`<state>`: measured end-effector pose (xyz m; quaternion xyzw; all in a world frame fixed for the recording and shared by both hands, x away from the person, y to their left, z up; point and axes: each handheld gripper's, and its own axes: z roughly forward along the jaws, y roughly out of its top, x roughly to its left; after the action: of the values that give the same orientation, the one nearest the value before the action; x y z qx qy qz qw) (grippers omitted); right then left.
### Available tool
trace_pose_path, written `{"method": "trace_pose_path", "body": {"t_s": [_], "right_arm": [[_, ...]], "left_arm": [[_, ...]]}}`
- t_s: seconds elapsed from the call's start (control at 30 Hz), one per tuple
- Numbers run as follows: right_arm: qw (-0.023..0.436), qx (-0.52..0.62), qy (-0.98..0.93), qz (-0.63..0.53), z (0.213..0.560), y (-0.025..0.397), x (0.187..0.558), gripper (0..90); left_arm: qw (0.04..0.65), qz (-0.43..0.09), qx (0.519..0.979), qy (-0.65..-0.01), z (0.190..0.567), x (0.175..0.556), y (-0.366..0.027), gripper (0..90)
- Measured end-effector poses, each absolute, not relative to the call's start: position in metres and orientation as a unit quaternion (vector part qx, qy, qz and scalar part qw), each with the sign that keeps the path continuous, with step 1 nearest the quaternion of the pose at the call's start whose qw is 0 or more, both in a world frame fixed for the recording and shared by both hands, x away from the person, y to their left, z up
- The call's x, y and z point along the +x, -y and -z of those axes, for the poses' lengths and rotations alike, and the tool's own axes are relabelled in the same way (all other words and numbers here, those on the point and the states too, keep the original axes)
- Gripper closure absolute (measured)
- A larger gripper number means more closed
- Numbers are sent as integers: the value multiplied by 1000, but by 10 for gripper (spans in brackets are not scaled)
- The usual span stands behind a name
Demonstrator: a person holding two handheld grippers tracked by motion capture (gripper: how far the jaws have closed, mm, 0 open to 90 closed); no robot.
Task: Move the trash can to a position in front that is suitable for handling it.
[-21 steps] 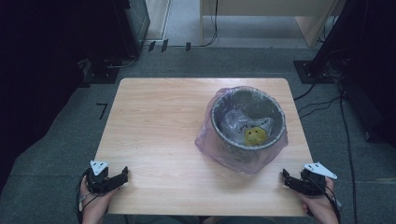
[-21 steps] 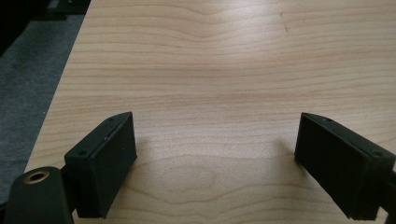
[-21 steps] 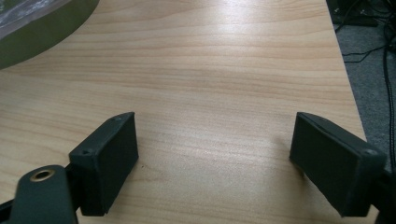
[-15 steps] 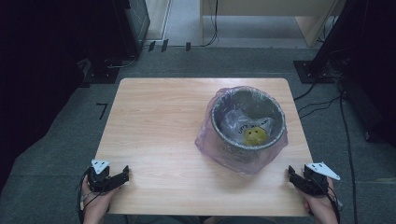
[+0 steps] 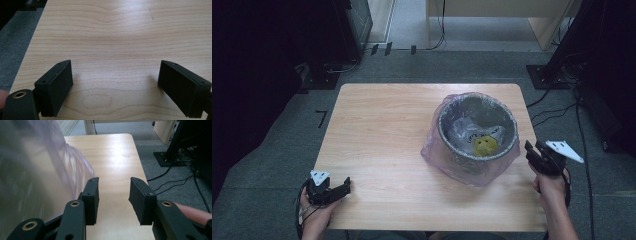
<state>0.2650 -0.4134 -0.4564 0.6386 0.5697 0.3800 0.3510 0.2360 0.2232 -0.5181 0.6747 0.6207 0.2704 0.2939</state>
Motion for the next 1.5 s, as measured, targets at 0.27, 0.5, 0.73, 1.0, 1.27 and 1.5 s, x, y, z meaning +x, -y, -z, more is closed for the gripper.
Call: {"method": "trace_pose_path", "body": {"t_s": [0.27, 0.5, 0.73, 1.0, 1.27, 1.5], "right_arm": [[320, 598, -597, -428, 434, 383, 311, 625], [268, 559, -595, -512, 436, 372, 303, 696], [262, 529, -621, -516, 433, 354, 293, 695], [240, 460, -660, -543, 435, 324, 273, 532], [256, 533, -620, -515, 432, 337, 292, 664], [256, 545, -616, -508, 429, 324, 304, 722]], "left_arm": [[295, -270, 675, -620, 518, 236, -223, 122], [297, -270, 674, -621, 518, 236, -224, 127], [295, -271, 673, -622, 518, 236, -223, 128], [321, -259, 650, -638, 513, 237, -224, 220], [342, -266, 638, -637, 494, 250, -201, 288], [384, -258, 663, -588, 474, 264, -159, 546]]}}
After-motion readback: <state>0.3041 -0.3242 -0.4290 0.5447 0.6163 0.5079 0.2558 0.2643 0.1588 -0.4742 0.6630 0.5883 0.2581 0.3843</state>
